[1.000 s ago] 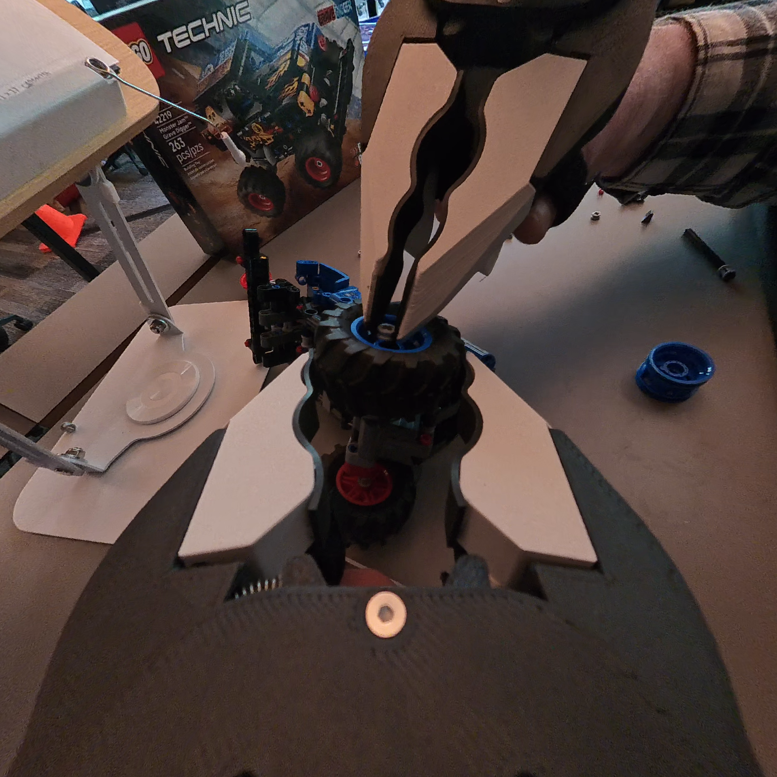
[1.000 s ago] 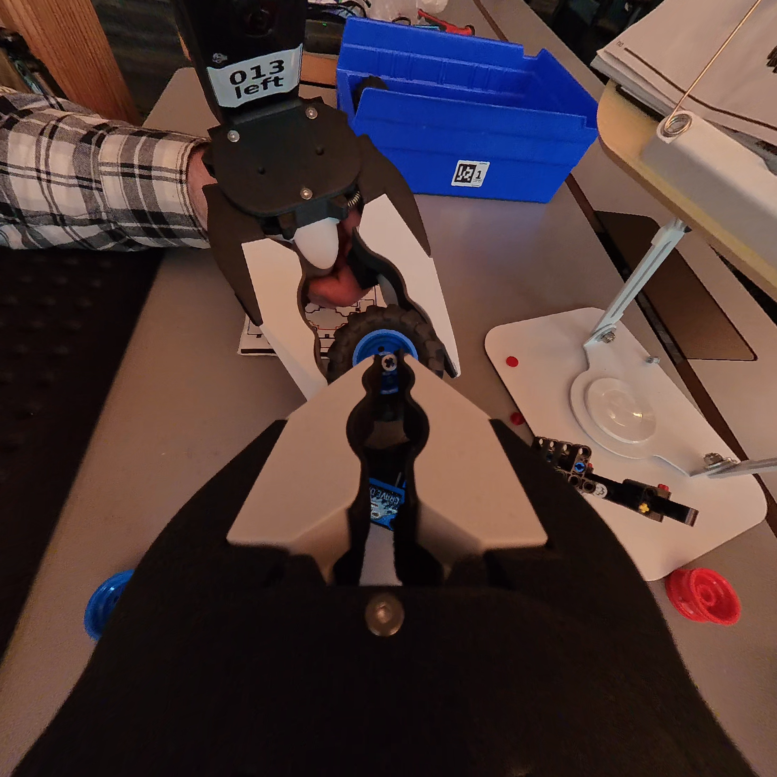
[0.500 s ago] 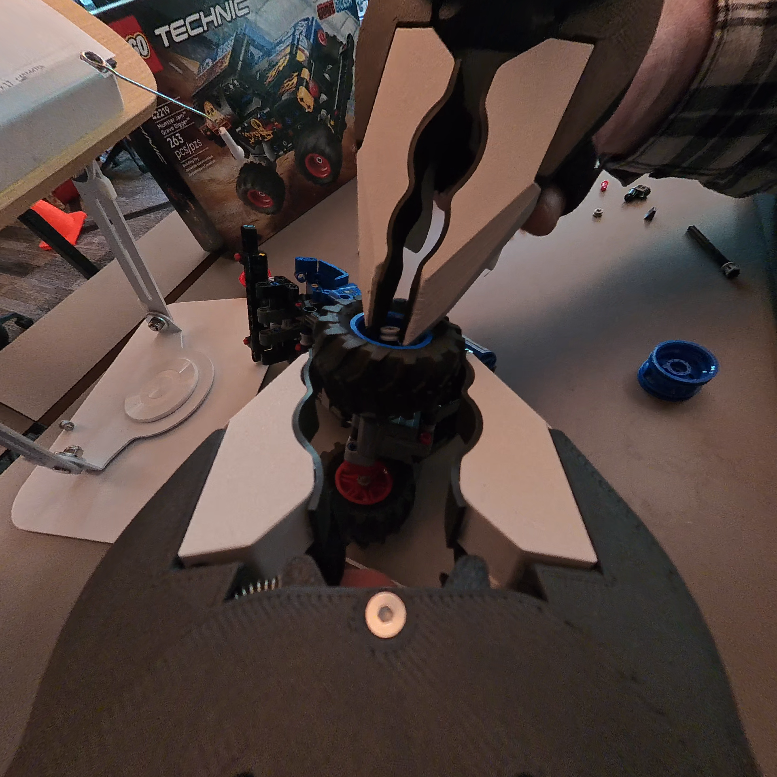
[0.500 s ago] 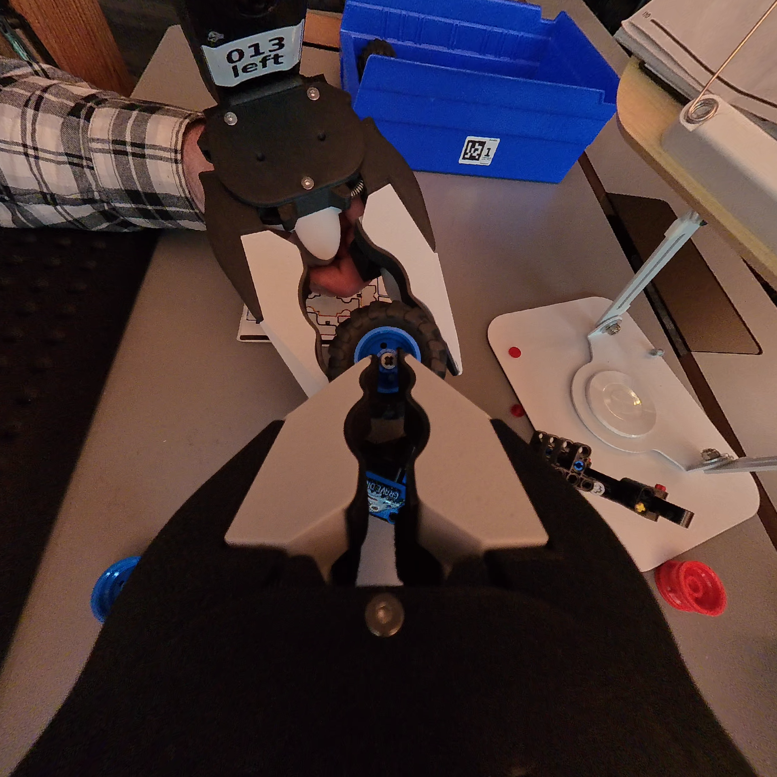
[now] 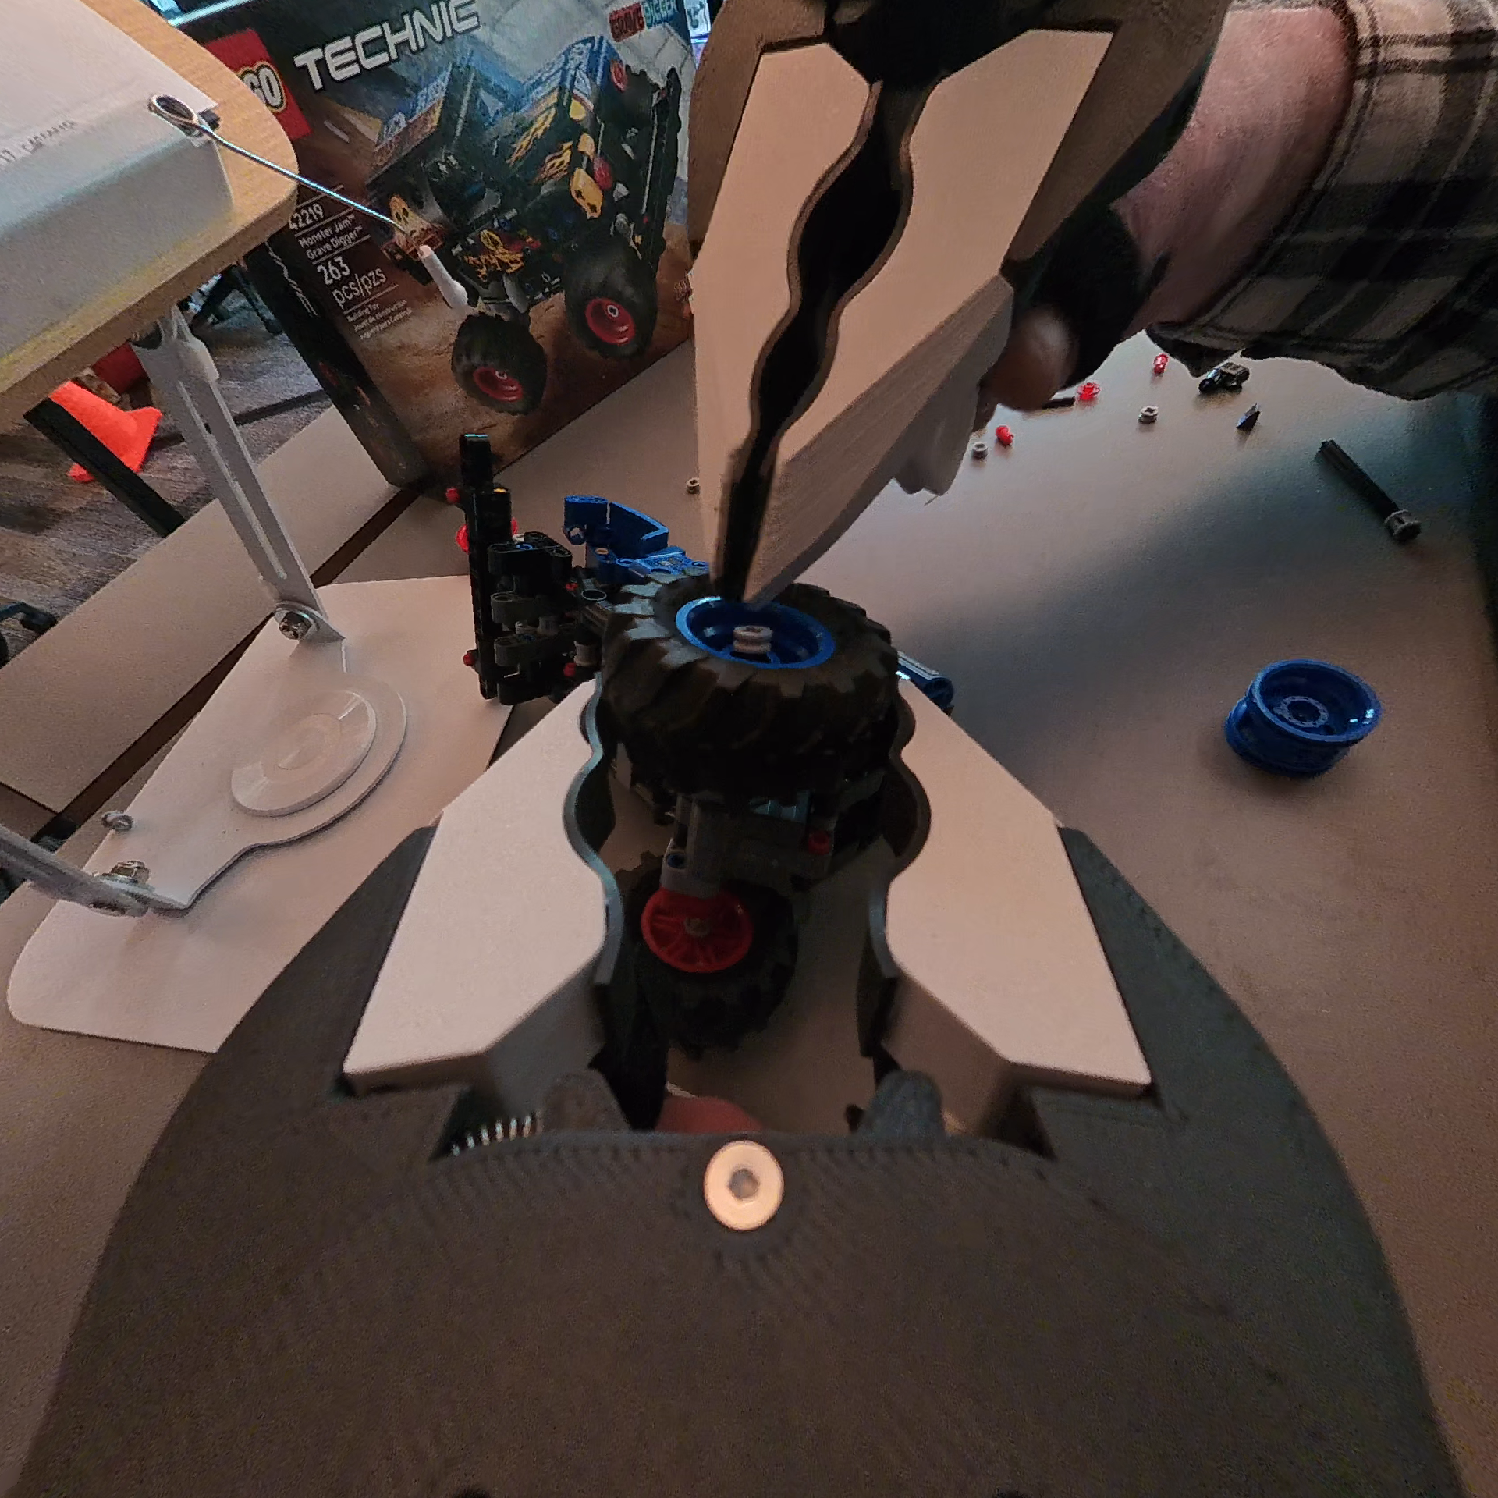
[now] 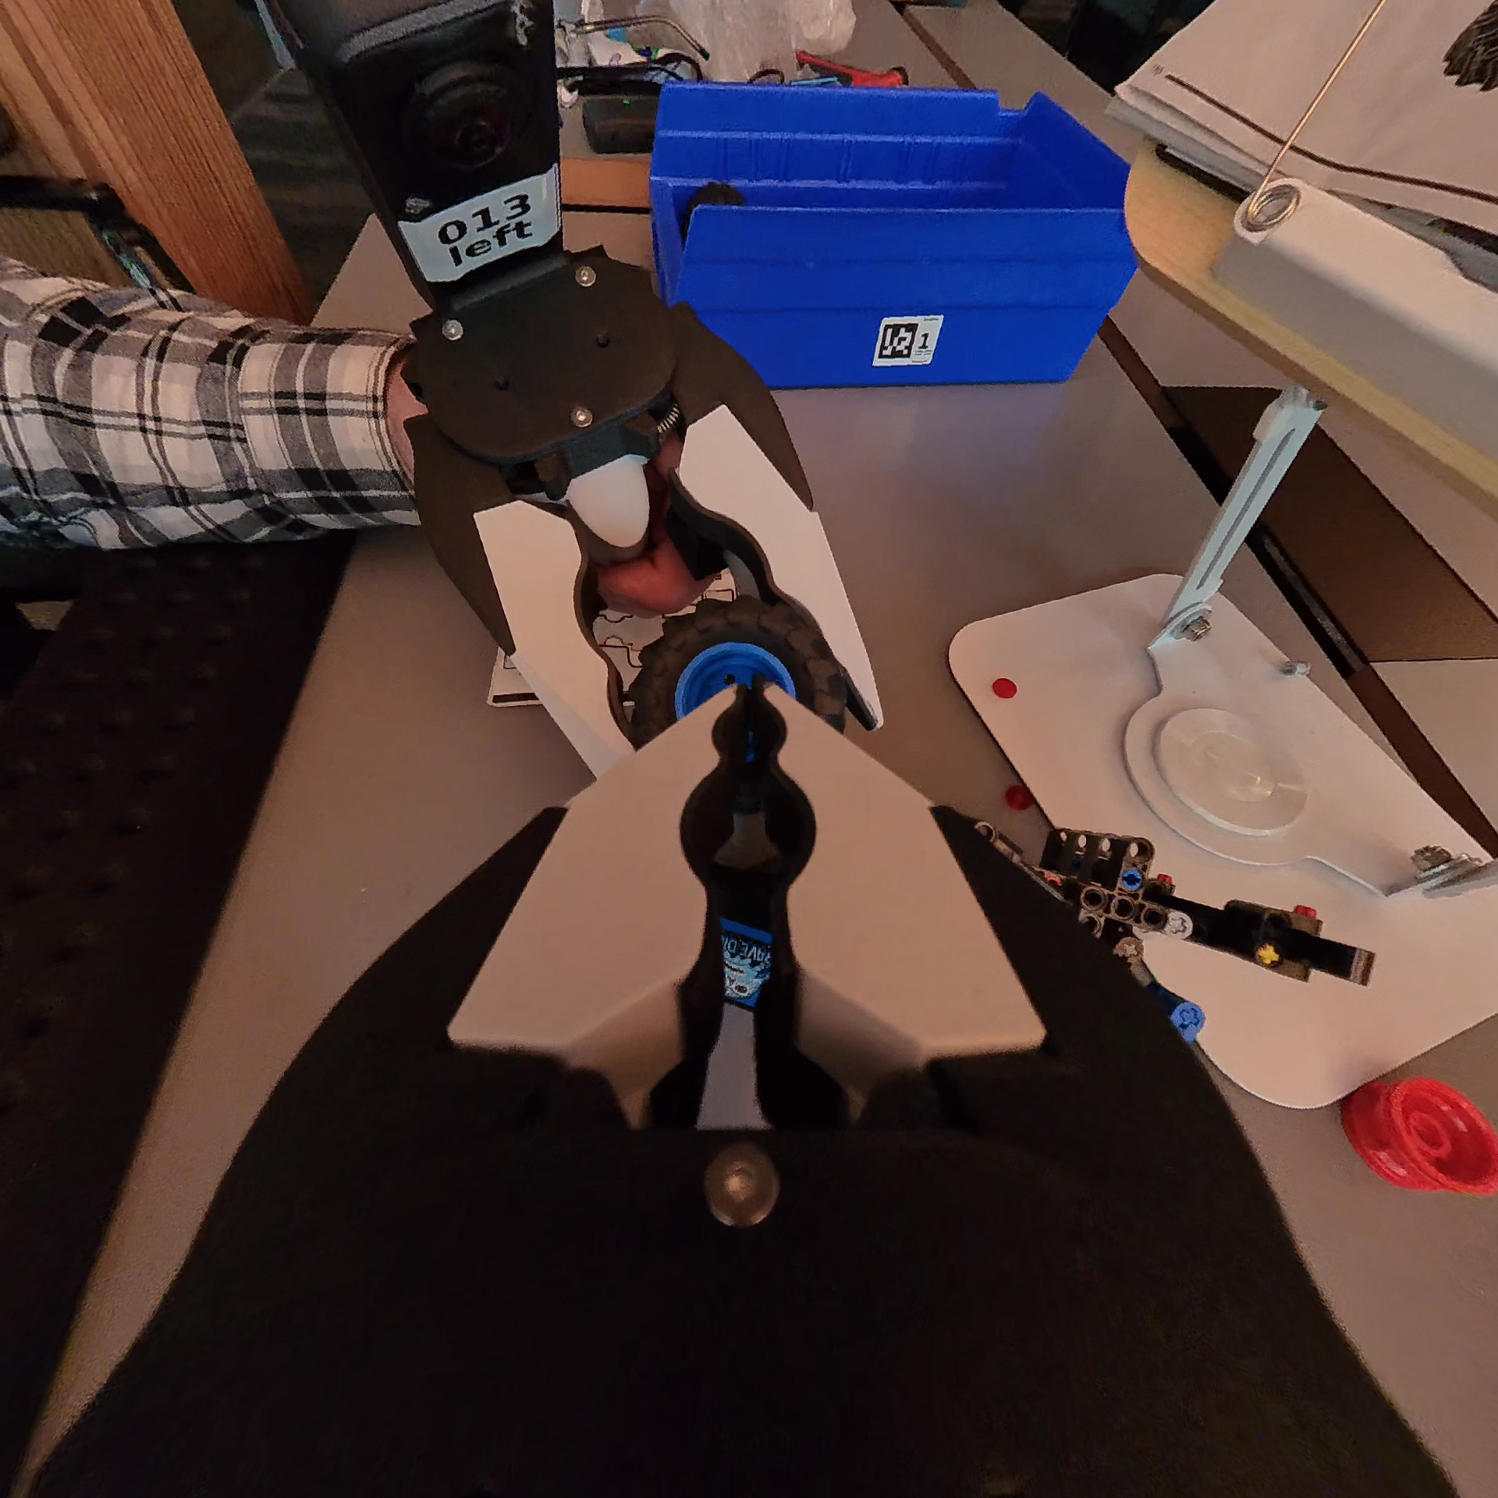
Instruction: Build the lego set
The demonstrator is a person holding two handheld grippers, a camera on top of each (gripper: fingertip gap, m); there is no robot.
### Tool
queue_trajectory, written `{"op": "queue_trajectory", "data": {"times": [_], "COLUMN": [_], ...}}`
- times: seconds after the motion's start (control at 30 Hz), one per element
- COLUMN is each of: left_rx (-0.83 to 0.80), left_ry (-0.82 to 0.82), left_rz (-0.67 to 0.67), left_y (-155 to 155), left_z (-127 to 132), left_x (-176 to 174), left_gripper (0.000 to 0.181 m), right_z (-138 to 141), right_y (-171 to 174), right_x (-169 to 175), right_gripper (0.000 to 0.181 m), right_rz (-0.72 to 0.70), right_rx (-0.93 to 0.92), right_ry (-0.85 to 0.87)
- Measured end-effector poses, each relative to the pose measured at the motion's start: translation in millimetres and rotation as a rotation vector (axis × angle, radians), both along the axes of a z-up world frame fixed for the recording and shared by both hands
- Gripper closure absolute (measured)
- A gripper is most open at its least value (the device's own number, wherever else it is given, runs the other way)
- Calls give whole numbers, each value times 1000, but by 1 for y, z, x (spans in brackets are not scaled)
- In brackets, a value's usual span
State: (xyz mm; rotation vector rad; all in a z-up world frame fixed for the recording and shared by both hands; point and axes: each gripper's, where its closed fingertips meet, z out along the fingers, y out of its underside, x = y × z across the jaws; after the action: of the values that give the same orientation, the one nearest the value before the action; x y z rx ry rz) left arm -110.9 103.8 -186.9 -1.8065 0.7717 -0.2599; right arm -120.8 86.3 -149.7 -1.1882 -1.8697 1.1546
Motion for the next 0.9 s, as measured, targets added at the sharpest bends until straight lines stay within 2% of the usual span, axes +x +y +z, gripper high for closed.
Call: {"op": "queue_trajectory", "data": {"times": [0.17,0.57,0.77,0.83,0.87,0.9], "left_rx": [4,2,-8,-13,-8,-6], "left_ry": [-6,-49,-68,-71,-64,-59], "left_rz": [-2,14,16,3,0,-2], "left_y": [0,2,2,1,1,2], "left_z": [0,0,1,1,1,1], "left_x": [1,1,1,5,6,7], "left_gripper": [117,118,117,116,116,116], "right_z": [-5,-8,-9,-1,9,13], "right_y": [-1,0,-1,0,2,5], "right_x": [-1,-2,-4,-4,-4,-4], "right_gripper": [181,181,181,181,169,165], "right_rz": [6,-35,-52,-69,-82,-83], "right_rx": [34,277,231,219,158,103], "right_ry": [-7,88,18,37,63,59]}}
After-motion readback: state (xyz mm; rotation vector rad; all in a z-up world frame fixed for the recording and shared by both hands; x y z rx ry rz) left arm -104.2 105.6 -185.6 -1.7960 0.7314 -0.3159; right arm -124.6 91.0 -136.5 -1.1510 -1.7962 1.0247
